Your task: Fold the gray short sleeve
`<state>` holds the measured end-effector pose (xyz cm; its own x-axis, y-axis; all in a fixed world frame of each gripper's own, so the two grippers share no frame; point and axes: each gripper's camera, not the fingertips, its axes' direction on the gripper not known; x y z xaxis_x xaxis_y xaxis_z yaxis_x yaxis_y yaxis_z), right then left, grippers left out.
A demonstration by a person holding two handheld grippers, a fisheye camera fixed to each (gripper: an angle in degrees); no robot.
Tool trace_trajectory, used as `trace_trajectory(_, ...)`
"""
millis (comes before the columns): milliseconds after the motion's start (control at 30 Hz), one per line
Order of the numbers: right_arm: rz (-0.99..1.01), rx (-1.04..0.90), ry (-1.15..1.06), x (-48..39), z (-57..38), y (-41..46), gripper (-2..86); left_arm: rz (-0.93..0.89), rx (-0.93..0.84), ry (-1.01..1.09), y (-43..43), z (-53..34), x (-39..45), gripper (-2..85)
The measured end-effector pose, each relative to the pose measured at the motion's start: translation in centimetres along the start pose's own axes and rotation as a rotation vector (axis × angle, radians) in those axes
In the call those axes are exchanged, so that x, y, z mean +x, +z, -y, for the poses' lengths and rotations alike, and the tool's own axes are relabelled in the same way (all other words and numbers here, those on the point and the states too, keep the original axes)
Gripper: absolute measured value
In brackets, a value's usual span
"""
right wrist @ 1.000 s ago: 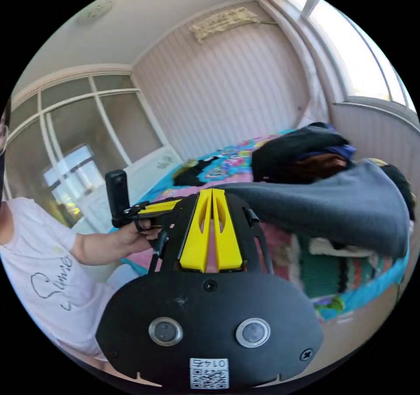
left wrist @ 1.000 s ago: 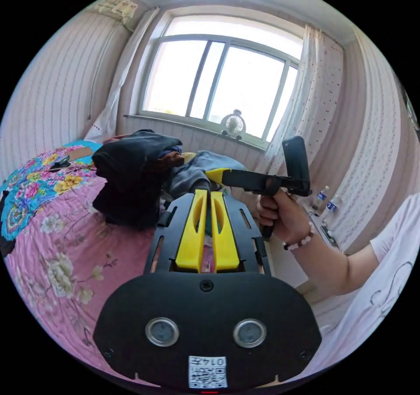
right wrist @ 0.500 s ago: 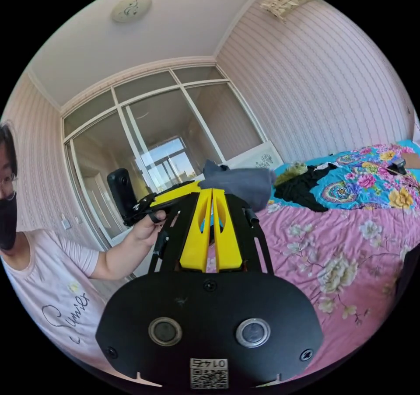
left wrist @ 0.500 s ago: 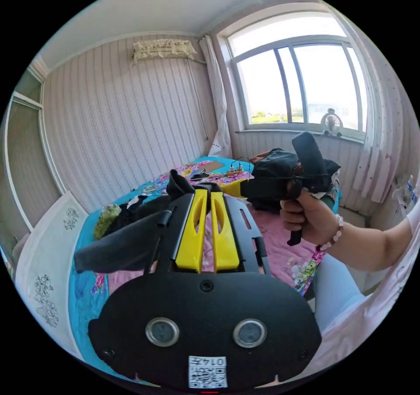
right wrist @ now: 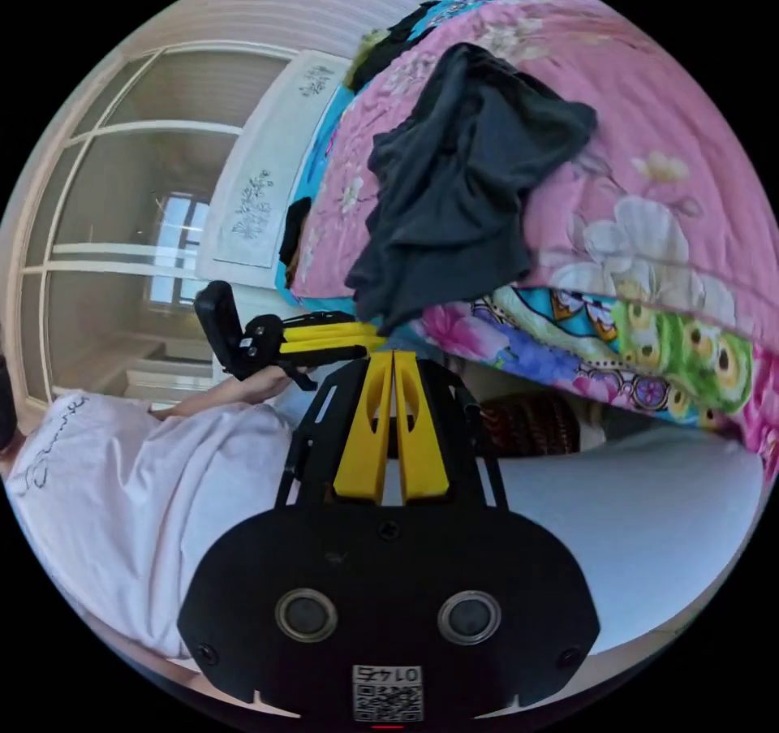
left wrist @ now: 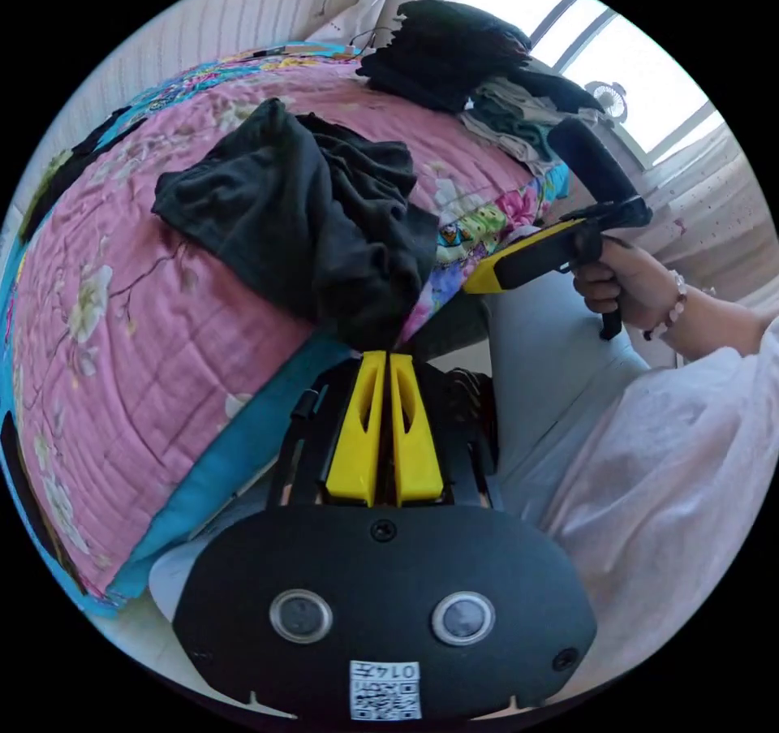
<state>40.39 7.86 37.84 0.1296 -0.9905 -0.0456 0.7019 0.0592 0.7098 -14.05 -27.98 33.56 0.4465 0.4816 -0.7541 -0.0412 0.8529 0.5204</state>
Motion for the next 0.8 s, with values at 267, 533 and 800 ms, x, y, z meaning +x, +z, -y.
trace_trajectory(267, -0.169, 0.191, 0.068, 2.8, 1.6, -3.5, 4.0, 0.066, 0.098, 0.045, -5.8, -0.4, -1.3, -0.8)
trace_trajectory(533, -0.311, 0.098, 0.106, 5.7, 5.2, 0.1, 8.2, 0.208, 0.111, 0.045, -6.1, 3.1, -4.2, 5.4)
trace_trajectory(800, -0.178, 0.107, 0.077, 6.8, 2.8, -2.4, 1.3, 0.073, -0.038, -0.030, -6.4, 1.2, -8.3, 0.8)
